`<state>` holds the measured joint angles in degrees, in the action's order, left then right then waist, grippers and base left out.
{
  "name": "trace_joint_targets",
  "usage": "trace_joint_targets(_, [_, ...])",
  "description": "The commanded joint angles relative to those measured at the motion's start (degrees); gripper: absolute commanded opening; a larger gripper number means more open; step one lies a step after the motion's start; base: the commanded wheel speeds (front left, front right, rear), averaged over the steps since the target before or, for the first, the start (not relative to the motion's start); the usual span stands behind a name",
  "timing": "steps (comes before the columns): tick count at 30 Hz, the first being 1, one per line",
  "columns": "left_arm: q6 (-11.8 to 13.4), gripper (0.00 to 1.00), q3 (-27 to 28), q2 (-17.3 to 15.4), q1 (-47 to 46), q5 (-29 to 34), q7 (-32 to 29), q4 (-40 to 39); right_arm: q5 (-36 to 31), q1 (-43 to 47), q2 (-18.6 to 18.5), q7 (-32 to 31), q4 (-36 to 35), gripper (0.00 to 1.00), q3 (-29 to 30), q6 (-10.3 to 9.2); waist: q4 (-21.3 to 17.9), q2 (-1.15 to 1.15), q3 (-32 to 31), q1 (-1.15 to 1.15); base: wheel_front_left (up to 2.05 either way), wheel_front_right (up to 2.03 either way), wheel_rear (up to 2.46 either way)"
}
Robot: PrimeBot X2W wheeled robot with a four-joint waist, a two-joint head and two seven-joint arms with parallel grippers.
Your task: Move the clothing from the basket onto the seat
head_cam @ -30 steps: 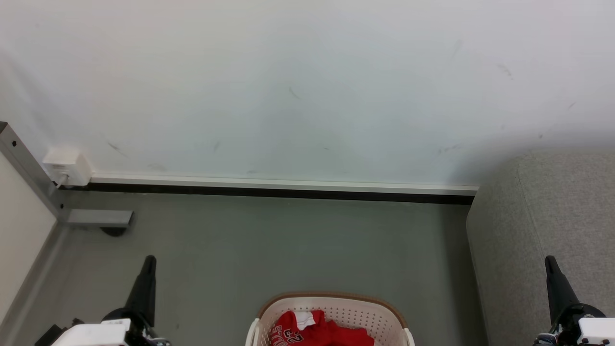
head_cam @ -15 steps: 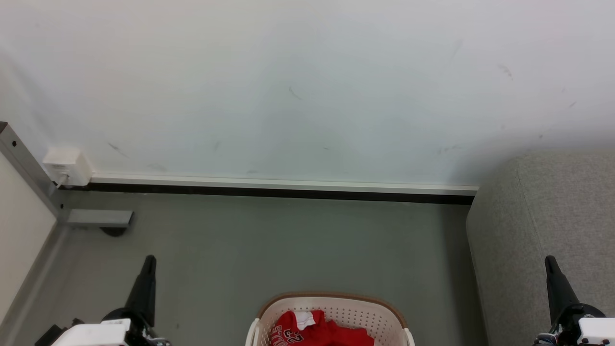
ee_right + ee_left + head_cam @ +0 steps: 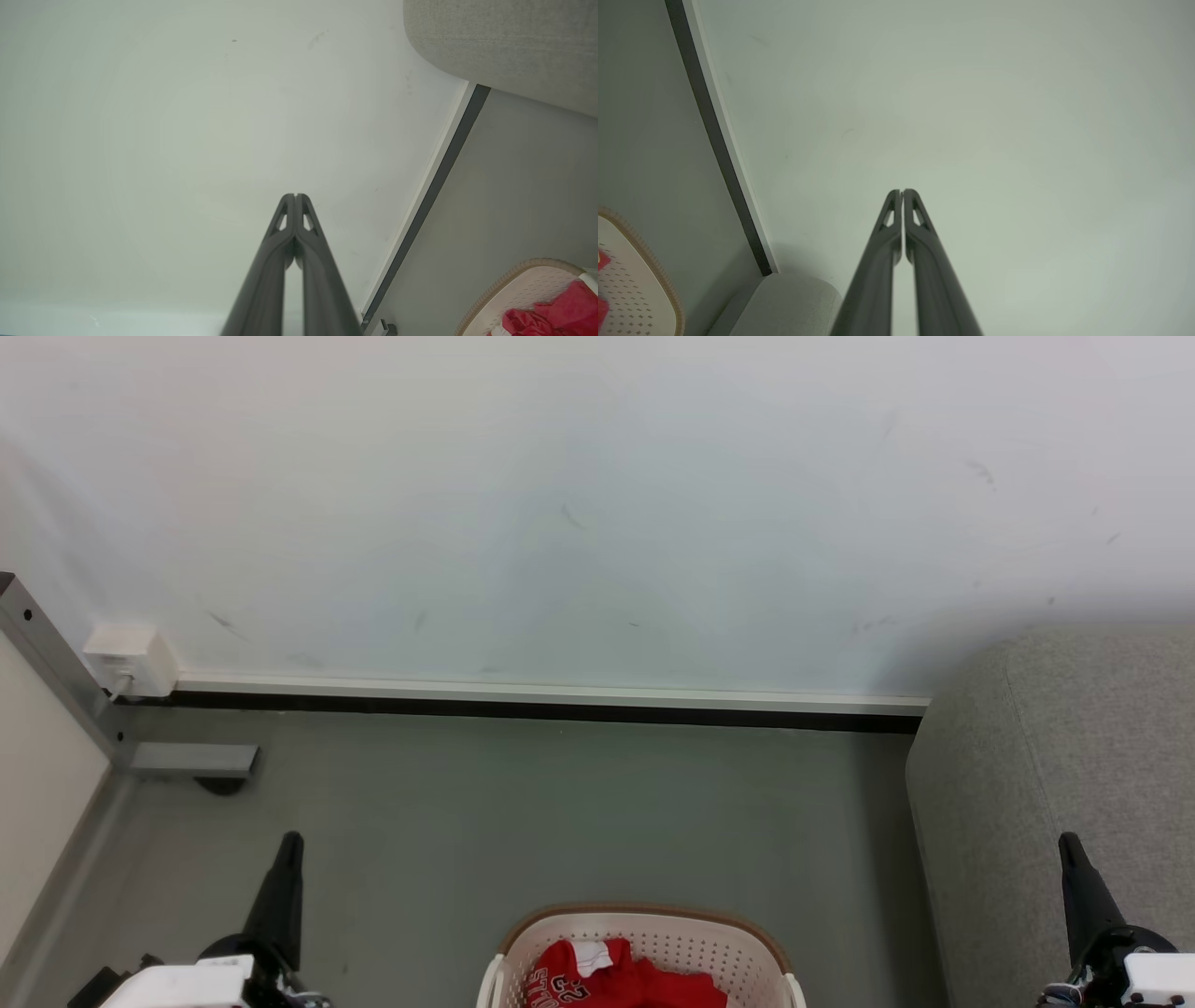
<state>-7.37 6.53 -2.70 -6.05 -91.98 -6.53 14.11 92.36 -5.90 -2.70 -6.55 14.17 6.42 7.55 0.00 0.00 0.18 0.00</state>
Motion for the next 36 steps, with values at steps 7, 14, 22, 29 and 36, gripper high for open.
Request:
trace_joint_targets(7, [-0.3, 0.0, 0.1, -0.4, -0.4, -0.8, -0.2, -0.2, 0.1, -0.8, -0.4, -0.1, -0.3, 0.0, 0.2, -0.14, 0.0, 0.0, 0.0, 0.0, 0.0, 0.0, 0.0])
trace_joint_targets(14, [-0.3, 0.0, 0.1, -0.4, -0.4, -0.8, -0.2, -0.2, 0.1, -0.8, -0.4, -0.1, -0.3, 0.0, 0.2, -0.14, 0.0, 0.0, 0.0, 0.0, 0.0, 0.0, 0.0])
trace_joint_targets(22, [-0.3, 0.0, 0.1, -0.4, -0.4, -0.8, -0.2, -0.2, 0.1, -0.8, -0.4, -0.1, -0.3, 0.0, 0.2, -0.14, 0.0, 0.0, 0.0, 0.0, 0.0, 0.0, 0.0])
trace_joint_targets(29, [-0.3, 0.0, 0.1, -0.4, -0.4, -0.8, -0.2, -0.2, 0.1, -0.8, -0.4, -0.1, -0.3, 0.0, 0.2, -0.14, 0.0, 0.0, 0.0, 0.0, 0.0, 0.0, 0.0])
trace_joint_targets(36, [0.1, 1.0, -1.5, 0.2, 0.5, 0.6, 1.5, 0.7, -0.5, 1.3, 0.2, 1.3, 0.0, 1.0, -0.6, 0.0, 0.0, 0.0, 0.0, 0.0, 0.0, 0.0, 0.0])
